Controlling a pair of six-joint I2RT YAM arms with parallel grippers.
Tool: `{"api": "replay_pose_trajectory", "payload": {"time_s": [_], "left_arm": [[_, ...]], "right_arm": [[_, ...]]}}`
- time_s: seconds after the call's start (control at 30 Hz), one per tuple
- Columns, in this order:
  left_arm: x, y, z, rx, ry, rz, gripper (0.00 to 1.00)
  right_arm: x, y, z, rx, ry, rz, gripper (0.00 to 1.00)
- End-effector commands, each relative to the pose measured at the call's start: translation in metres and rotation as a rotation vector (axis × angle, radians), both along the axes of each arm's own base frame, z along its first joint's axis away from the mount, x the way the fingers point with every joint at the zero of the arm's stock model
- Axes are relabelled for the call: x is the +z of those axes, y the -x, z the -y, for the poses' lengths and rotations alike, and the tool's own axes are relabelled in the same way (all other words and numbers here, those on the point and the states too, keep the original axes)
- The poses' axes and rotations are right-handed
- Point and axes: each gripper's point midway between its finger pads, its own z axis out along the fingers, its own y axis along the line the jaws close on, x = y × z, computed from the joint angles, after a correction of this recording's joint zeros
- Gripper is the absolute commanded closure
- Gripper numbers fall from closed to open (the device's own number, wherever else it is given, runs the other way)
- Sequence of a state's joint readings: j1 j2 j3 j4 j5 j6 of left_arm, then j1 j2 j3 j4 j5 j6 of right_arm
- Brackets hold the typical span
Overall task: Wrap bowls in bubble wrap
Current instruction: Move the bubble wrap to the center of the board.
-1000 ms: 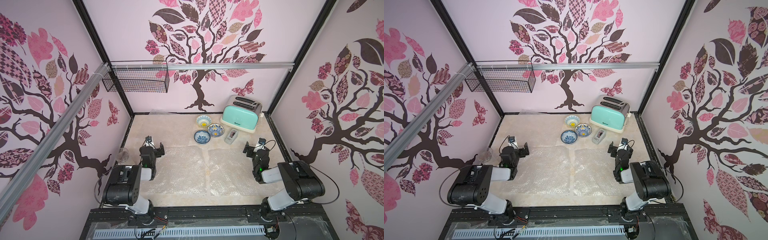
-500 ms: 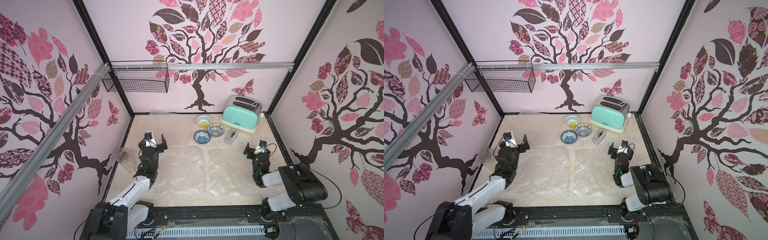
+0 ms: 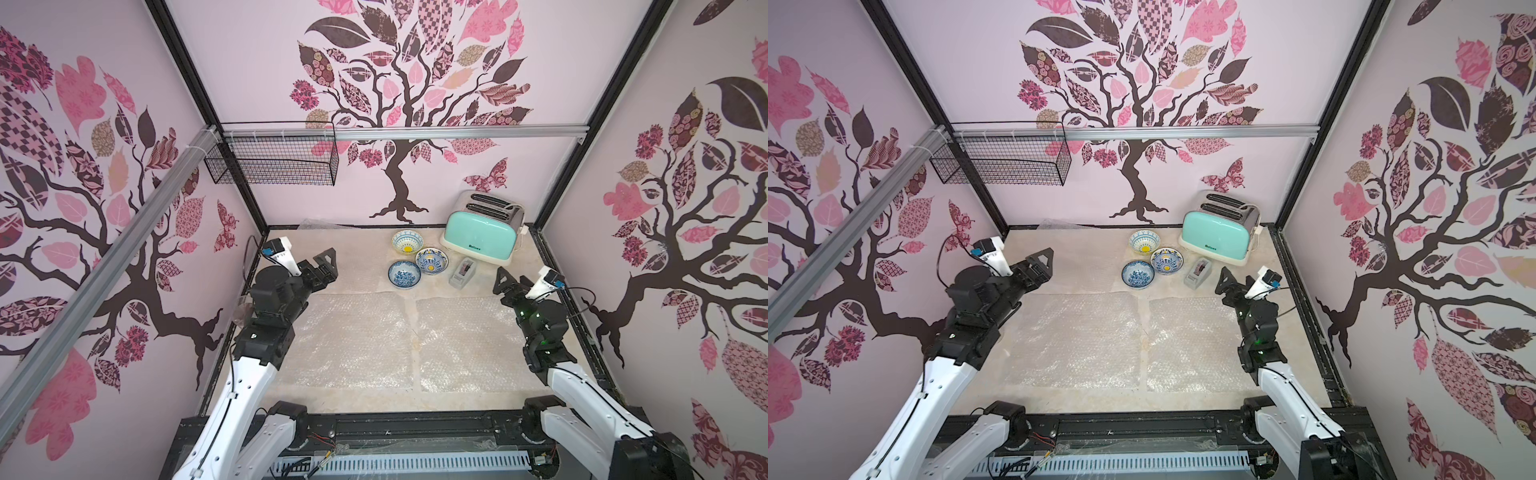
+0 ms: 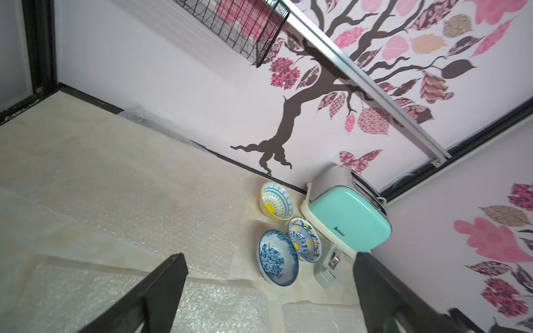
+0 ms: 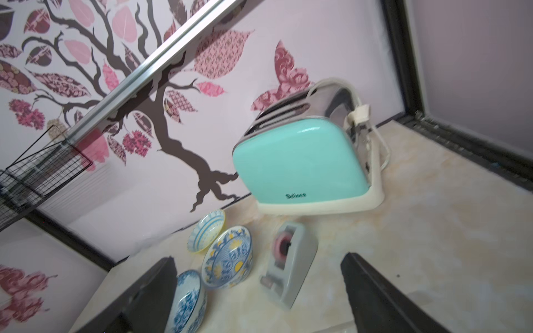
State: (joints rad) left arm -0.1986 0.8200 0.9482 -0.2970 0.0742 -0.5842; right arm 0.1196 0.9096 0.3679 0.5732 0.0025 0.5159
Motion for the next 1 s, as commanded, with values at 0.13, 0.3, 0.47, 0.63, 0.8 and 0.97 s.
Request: {"api": "replay_pose_trajectory", "payload": {"time_s": [0.13, 0.3, 0.47, 0.63, 0.8, 0.97], "left_arm": [[-0.045, 0.087, -0.008, -0.101, -0.179, -0.208, 0.04], [-0.068, 0.105, -0.014, -0.089, -0.19, -0.19, 0.04], [-0.068, 0.106, -0.017, -0.077, -0.2, -0.184, 0.04], [-0.07, 0.107, -0.016, -0.081, -0.202, -0.189, 0.05], [-0.069, 0.108, -0.018, -0.08, -0.223, -0.179, 0.05], [-0.069, 0.109, -0.023, -0.051, -0.237, -0.177, 0.04]], "right_arm": [[-0.043, 0.014, -0.097, 0.4, 0.005, -0.383, 0.14], [-0.092, 0.039, -0.134, 0.507, -0.028, -0.538, 0.23], [-0.138, 0.056, -0.144, 0.501, -0.042, -0.677, 0.24], [-0.172, 0.061, -0.14, 0.447, -0.046, -0.784, 0.24], [-0.191, 0.06, -0.117, 0.323, 0.0, -0.837, 0.22], [-0.211, 0.061, -0.084, 0.143, 0.076, -0.959, 0.19]]}}
